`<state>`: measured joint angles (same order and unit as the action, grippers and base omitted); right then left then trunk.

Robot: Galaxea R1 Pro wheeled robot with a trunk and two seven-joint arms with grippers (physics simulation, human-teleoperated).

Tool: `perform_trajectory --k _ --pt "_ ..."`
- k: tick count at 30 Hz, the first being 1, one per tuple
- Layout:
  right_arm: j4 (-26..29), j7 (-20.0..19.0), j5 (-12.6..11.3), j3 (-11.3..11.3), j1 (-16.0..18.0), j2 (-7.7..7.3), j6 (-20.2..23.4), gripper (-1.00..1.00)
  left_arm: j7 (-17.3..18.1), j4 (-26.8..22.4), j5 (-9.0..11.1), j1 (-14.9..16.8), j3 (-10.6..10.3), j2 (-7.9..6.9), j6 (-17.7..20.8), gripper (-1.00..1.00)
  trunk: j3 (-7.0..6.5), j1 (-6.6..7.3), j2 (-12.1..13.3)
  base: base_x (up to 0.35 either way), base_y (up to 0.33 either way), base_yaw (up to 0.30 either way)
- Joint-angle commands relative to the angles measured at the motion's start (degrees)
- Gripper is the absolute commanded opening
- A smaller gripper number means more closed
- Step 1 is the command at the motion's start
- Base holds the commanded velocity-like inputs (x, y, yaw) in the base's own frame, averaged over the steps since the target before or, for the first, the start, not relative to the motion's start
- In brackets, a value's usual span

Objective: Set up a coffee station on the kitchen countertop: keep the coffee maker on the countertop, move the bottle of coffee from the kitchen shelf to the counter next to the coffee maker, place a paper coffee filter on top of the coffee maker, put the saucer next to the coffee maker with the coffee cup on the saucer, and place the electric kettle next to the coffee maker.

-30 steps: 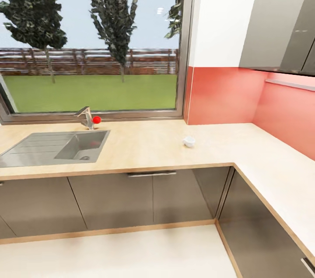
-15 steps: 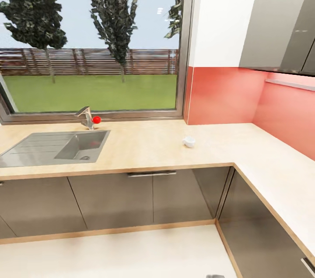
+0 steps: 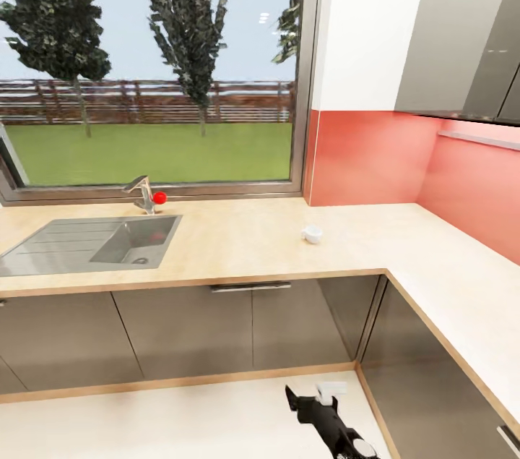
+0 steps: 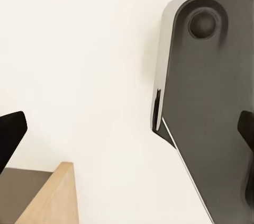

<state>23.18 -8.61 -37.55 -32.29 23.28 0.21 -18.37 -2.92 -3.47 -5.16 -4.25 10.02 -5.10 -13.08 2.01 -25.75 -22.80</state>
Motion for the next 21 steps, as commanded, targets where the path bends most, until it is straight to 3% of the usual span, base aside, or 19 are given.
perform_trajectory --k 1,5,11,21 --pt "0.81 0.05 -0.61 -0.31 0.16 -0.05 -0.79 1.0 -0.15 -0.07 -0.53 -0.04 0.45 0.01 -0.07 1.0 0.11 -0.04 -0.12 0.0 0.0 0.0" --pt "3.79 3.36 -0.6 -0.25 0.67 -0.29 -1.56 1.0 -0.15 -0.05 -0.48 -0.03 0.63 -0.01 -0.03 1.0 0.11 -0.04 -0.12 0.0 0.0 0.0" --pt "9.54 11.3 -0.5 -0.23 3.11 -0.38 -1.74 1.0 -0.15 0.01 -0.4 -0.05 0.71 -0.14 -0.08 1.0 0.11 -0.04 -0.12 0.0 0.0 0.0" --pt "11.8 12.75 -0.5 -0.09 11.18 -1.7 -1.74 1.0 -0.15 0.04 -0.37 -0.06 0.74 -0.22 -0.04 1.0 0.11 -0.04 -0.12 0.0 0.0 0.0"
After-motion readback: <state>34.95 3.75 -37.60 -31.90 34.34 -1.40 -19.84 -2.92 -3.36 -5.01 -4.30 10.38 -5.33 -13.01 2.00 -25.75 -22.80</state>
